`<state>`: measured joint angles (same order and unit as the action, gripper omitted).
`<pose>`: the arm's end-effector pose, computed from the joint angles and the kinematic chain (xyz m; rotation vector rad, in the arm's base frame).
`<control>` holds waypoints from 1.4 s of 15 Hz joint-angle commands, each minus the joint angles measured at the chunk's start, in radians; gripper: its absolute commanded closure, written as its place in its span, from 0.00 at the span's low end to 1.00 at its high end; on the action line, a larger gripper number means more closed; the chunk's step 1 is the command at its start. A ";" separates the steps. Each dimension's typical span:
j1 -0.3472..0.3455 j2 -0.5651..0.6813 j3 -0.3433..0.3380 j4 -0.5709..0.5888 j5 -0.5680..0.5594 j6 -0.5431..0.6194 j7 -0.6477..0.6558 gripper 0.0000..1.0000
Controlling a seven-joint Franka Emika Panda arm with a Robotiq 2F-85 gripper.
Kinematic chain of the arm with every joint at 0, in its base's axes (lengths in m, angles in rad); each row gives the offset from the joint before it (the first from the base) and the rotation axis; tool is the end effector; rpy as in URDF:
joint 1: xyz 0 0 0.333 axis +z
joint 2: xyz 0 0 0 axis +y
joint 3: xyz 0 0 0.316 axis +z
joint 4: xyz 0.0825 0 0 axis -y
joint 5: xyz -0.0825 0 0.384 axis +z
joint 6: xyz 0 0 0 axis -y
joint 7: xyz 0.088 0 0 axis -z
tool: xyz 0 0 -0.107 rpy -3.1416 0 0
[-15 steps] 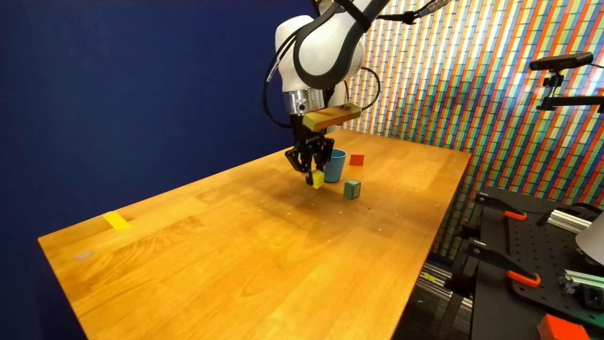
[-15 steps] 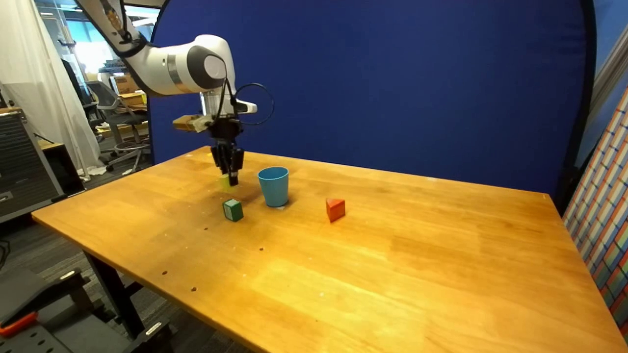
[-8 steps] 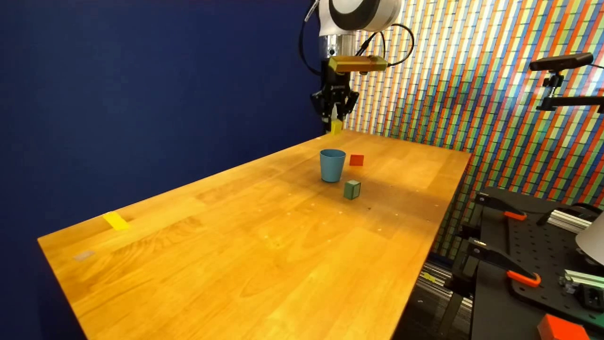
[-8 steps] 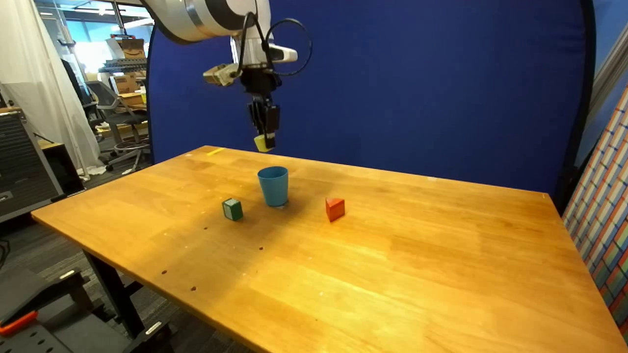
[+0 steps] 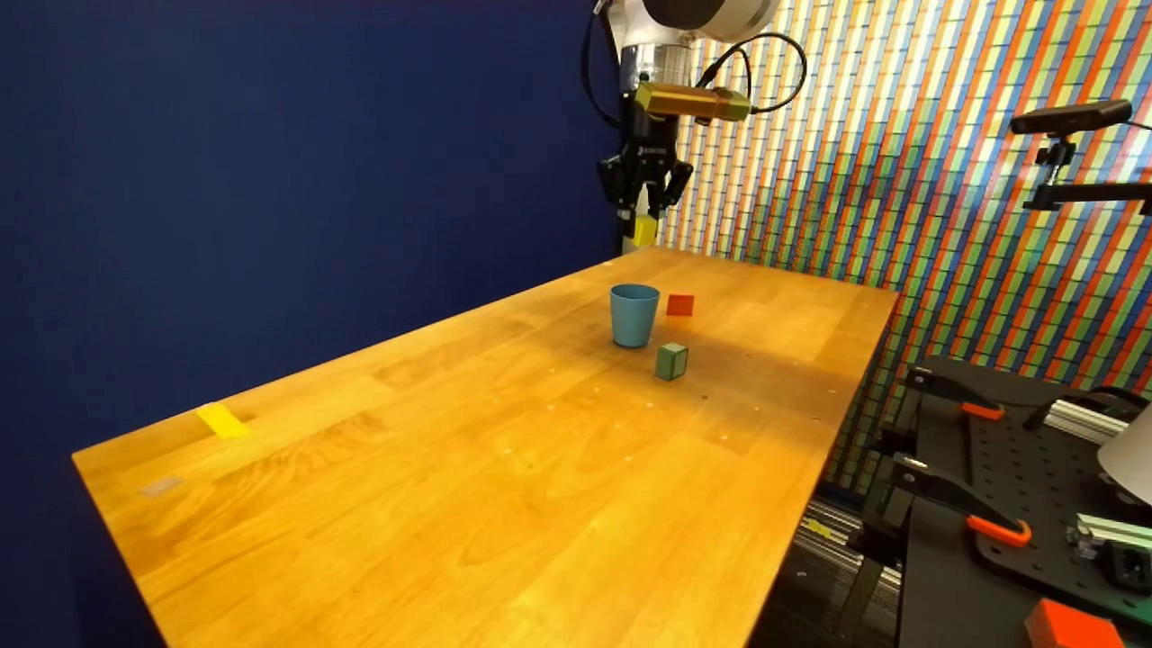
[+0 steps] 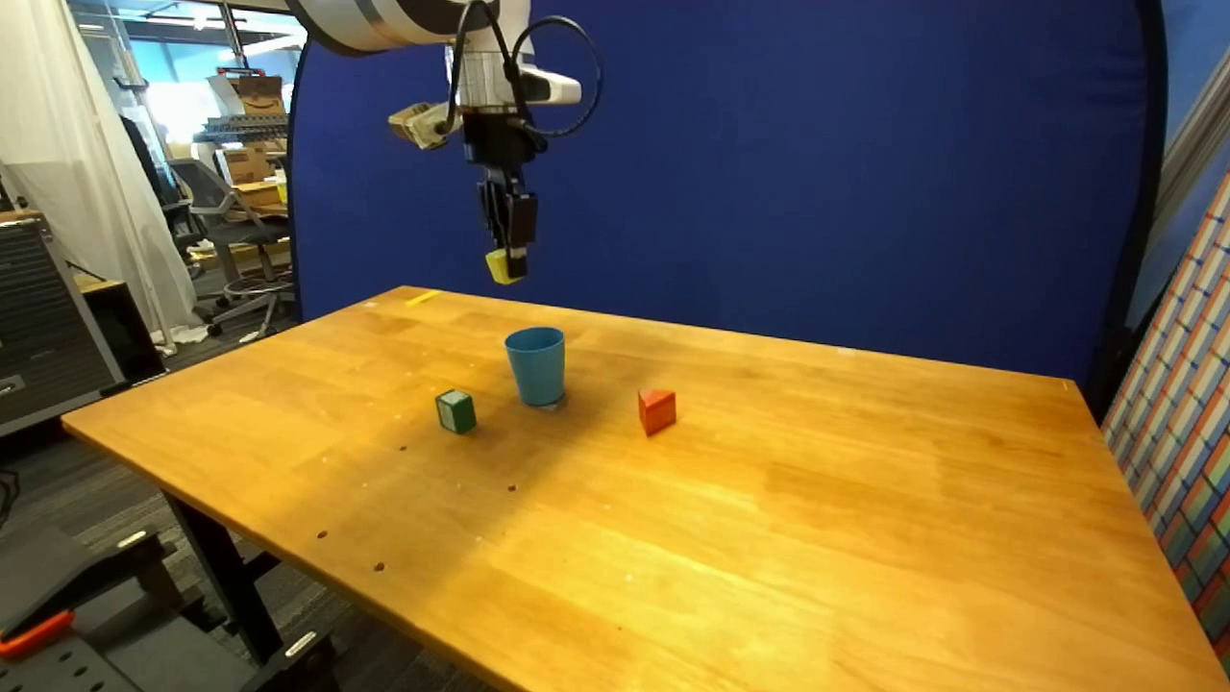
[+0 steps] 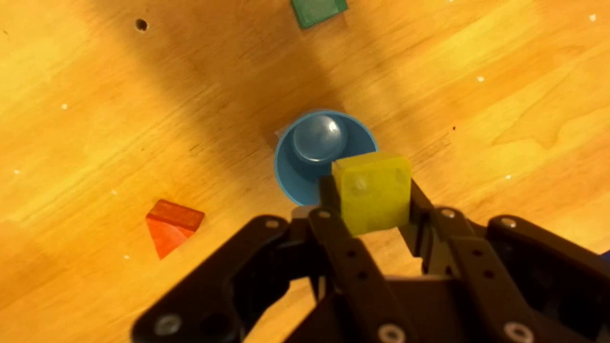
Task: Put the yellow block into the blue cup
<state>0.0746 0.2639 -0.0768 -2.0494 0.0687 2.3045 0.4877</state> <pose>0.5879 0.0012 0.3104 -3.0033 0.8208 0.0231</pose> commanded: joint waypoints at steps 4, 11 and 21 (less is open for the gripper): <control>-0.034 0.064 0.013 0.014 0.048 0.005 -0.044 0.37; -0.059 0.047 0.010 0.004 0.067 -0.007 -0.111 0.07; -0.071 0.030 0.017 0.003 0.078 -0.021 -0.141 0.00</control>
<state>0.0058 0.2941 -0.0621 -2.0478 0.1483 2.2853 0.3462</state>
